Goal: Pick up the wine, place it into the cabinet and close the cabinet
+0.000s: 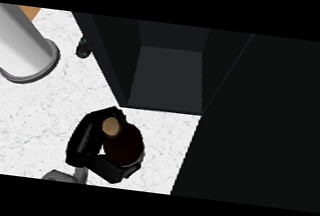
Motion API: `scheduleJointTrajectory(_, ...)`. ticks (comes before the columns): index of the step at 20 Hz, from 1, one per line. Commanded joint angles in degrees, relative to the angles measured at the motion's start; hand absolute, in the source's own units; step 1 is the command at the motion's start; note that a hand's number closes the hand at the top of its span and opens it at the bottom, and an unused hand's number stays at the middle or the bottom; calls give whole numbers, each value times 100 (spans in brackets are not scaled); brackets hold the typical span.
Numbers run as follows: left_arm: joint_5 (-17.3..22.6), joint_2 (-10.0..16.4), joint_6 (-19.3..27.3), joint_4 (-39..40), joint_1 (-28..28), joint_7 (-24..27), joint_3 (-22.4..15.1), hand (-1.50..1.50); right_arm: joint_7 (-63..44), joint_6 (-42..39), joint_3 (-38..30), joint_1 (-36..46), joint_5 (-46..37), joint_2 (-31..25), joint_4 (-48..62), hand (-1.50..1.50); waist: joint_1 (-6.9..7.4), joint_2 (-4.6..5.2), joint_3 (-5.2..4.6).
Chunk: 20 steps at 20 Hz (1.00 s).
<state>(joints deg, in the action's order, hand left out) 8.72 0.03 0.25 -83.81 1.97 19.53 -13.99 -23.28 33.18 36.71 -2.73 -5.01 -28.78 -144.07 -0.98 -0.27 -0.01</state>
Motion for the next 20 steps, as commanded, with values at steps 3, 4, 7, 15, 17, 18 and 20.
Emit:
scheduleJointTrajectory(3, -199, 14, 480, 244, 492, -99, 193, 150, -577, 89, 194, -495, -286, -201, -1457, -150, -35, -7, -6)
scheduleJointTrajectory(4, -181, -2, 863, 548, 715, 24, -54, 150, -600, -11, 40, -376, -76, -283, -1494, -150, -65, 4, -7)
scheduleJointTrajectory(7, -389, -3, 797, 549, 844, -136, 46, 150, -27, 64, 228, -548, -225, -53, -1006, -150, 3, 9, 0)
scheduleJointTrajectory(15, -333, -2, 930, 1616, 1789, -73, 151, 150, -260, -9, 47, -477, -16, -148, -1202, -150, -38, 20, -8)
scheduleJointTrajectory(17, -119, -2, 1277, 1824, 2025, 15, -117, 150, -80, -104, -74, -679, 149, -304, -1298, -150, -90, 21, -5)
scheduleJointTrajectory(18, -7, -3, 1204, 1943, 2388, -259, 78, 150, 125, -126, 72, -840, 97, -336, -1261, -150, -122, 17, -2)
scheduleJointTrajectory(20, -159, -2, 990, 2323, 2430, -163, 332, 150, 118, -189, -158, -801, 336, -409, -1369, -150, -90, 26, -2)
